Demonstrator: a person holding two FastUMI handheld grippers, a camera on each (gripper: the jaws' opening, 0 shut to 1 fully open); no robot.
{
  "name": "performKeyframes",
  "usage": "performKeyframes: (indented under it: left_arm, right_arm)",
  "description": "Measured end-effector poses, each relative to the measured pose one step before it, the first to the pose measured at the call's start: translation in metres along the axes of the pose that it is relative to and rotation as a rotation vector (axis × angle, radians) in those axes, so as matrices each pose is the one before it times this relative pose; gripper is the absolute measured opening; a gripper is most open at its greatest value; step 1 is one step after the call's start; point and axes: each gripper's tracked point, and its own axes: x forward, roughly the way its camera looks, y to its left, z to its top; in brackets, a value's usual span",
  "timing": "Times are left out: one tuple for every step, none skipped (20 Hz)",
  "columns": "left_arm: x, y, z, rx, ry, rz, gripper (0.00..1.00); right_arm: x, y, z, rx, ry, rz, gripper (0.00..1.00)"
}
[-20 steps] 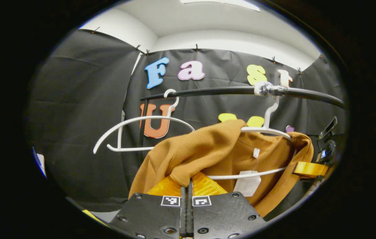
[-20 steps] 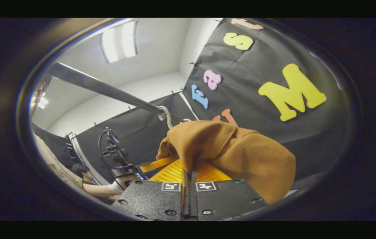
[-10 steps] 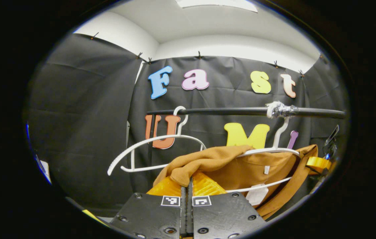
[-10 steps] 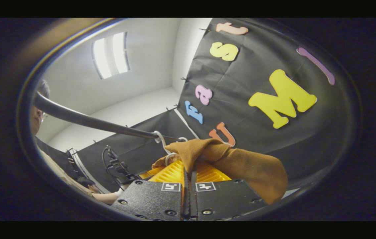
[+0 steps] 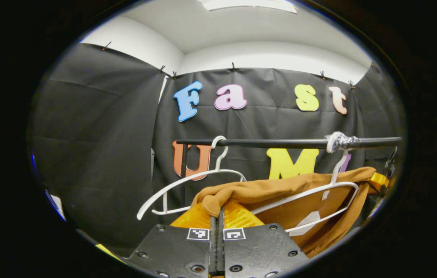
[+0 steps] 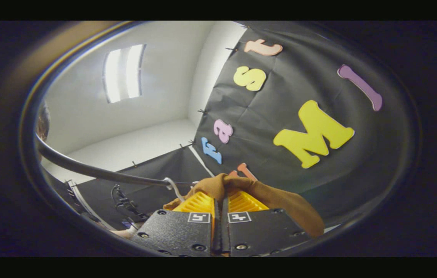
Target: Grasp the clothes on the hanger with both hands and then place them into the laundry hamper below.
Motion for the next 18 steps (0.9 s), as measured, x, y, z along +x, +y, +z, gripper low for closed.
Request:
performKeyframes:
  left_arm:
    - [0.00281, 0.00244, -0.00022, 0.01363, 0.00308, -0.00413, 0.00]
    - [0.00271, 0.00115, -0.00038, 0.00342, 0.00714, -0.00784, 0.00]
    - [0.00342, 0.00285, -0.00098, -0.00126, 0.01129, -0.00812, 0.03]
    - [0.00302, 0.00097, 0.00102, -0.00669, 0.00598, -0.01270, 0.04]
    - [0.00324, -0.00064, 0.00197, -0.00873, 0.00683, -0.01903, 0.00]
    - [0.00108, -0.00143, 0.00427, -0.00563, -0.00694, -0.01784, 0.02]
    - [0.00075, -0.00125, 0.00372, 0.00729, -0.00569, -0.01835, 0.03]
    - [0.00171, -0.00083, 0.00385, 0.02097, -0.00140, -0.01754, 0.00]
    - [0.00115, -0.00113, 0.00219, 0.01745, -0.00267, -0.01398, 0.03]
    - [0.00294, -0.00286, 0.00184, 0.00612, 0.00453, -0.01440, 0.00]
    - [-0.00025, -0.00411, 0.00277, 0.00652, 0.00049, -0.01057, 0.00]
    - [0.00095, -0.00148, 0.00350, 0.00806, -0.00348, -0.00177, 0.00]
    - [0.00053, 0.00004, 0.00361, 0.01029, -0.00275, 0.00270, 0.00]
    - [0.00193, 0.00165, 0.00178, 0.00621, 0.00020, 0.00506, 0.00]
    - [0.00317, 0.00331, 0.00151, 0.00355, 0.00587, 0.00671, 0.00]
    - [0.00299, 0.00289, -0.00012, -0.00396, 0.00618, 0.00332, 0.03]
    - [0.00354, 0.00325, 0.00100, -0.00530, 0.00304, 0.00468, 0.03]
    - [0.00333, 0.00244, -0.00126, -0.00334, 0.01002, 0.00256, 0.00]
  right_arm:
    - [0.00077, -0.00177, 0.00153, -0.01739, -0.00042, -0.01584, 0.02]
    - [0.00088, -0.00035, 0.00098, -0.00421, 0.00088, -0.01096, 0.03]
    - [0.00086, -0.00148, 0.00318, 0.00675, -0.00464, -0.00711, 0.04]
    - [0.00101, -0.00419, 0.00284, 0.00434, -0.00361, -0.00896, 0.03]
    - [0.00083, -0.00282, 0.00370, -0.00051, 0.00023, -0.00655, 0.03]
    - [0.00192, -0.00286, 0.00341, -0.01380, -0.00107, -0.00635, 0.03]
    - [0.00282, -0.00356, 0.00352, -0.02128, 0.00006, -0.01065, 0.03]
    - [0.00190, -0.00147, 0.00337, -0.01746, 0.00069, -0.00571, 0.03]
    - [0.00416, -0.00159, 0.00424, -0.01598, -0.00459, -0.00622, 0.04]
    - [0.00184, -0.00493, 0.00605, -0.02150, -0.00975, -0.02508, 0.03]
    - [0.00474, -0.00437, 0.00379, -0.02889, -0.00480, -0.02008, 0.02]
    - [0.00508, -0.00301, 0.00042, -0.03478, 0.00422, -0.02568, 0.02]
    - [0.00404, -0.00305, 0.00150, -0.03958, 0.00486, -0.01982, 0.02]
    - [0.00427, -0.00151, 0.00119, -0.04096, 0.01222, -0.02685, 0.02]
    - [0.00354, -0.00056, 0.00202, -0.04670, 0.00783, -0.01637, 0.04]
    - [0.00436, -0.00090, 0.00102, -0.05647, 0.01463, -0.02433, 0.02]
    - [0.00332, -0.00192, 0.00241, -0.05618, 0.00606, -0.01761, 0.04]
    - [0.00418, -0.00036, 0.00135, -0.04449, 0.00655, -0.01499, 0.04]
